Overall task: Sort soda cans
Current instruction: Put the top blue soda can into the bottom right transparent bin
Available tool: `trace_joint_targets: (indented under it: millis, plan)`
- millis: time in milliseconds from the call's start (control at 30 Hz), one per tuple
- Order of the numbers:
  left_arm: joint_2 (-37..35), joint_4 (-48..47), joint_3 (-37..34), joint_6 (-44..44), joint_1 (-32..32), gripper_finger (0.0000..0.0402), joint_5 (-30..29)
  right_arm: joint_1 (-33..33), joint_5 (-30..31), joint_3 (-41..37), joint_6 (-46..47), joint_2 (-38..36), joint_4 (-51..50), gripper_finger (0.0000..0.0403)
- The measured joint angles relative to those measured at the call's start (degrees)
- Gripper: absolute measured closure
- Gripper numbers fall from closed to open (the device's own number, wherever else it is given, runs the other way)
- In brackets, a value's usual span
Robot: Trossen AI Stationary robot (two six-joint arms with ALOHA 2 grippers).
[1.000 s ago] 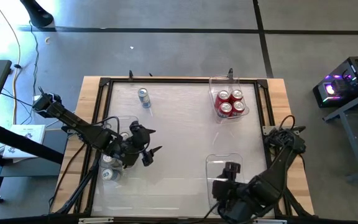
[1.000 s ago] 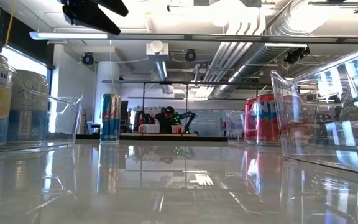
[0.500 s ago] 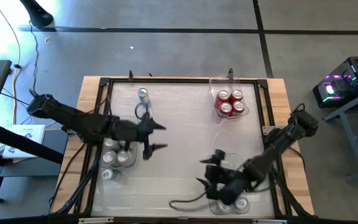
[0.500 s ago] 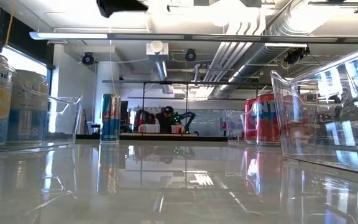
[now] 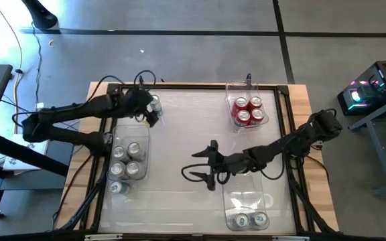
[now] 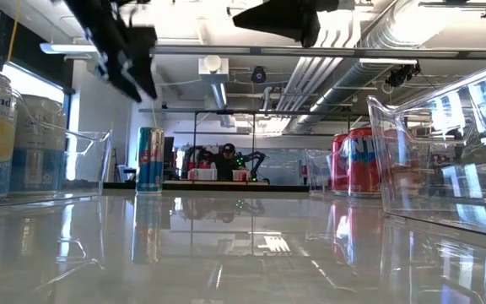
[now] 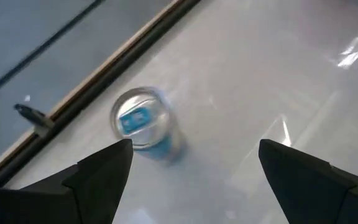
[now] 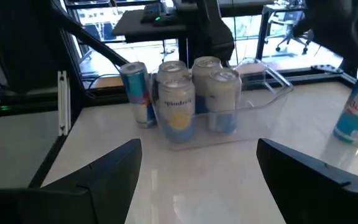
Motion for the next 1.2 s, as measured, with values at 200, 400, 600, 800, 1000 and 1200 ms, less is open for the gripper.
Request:
trace_joint_targets:
  millis: [200,400,600,800,1000,1200]
  plan:
    - [4.64,9.03,-3.42,4.08,12.00,0.0057,6.61,0.72,-0.63,0.70,-1.40,0.00,-0.85,0.0089]
    - [10.18,14.91,-4.28,5.75,16.16,0.0057,9.71,1.01,-0.66,0.70,-1.04,0.02,-3.17,0.0089]
    - [15.33,16.51,-4.30,6.45,16.34,0.0057,10.93,1.01,-0.63,0.72,0.41,0.02,-4.17,0.0089]
    - [15.22,14.25,-4.30,6.10,15.98,0.0085,10.95,2.35,3.93,0.72,1.98,-2.16,-6.24,0.0089]
    - [12.64,9.39,-4.30,3.80,13.58,0.0159,10.74,6.91,11.30,0.74,2.83,-9.55,-13.36,0.0089]
    - [11.21,12.60,-4.35,-3.16,4.89,0.0202,13.99,12.08,18.19,0.74,2.91,-14.45,-17.00,0.0089]
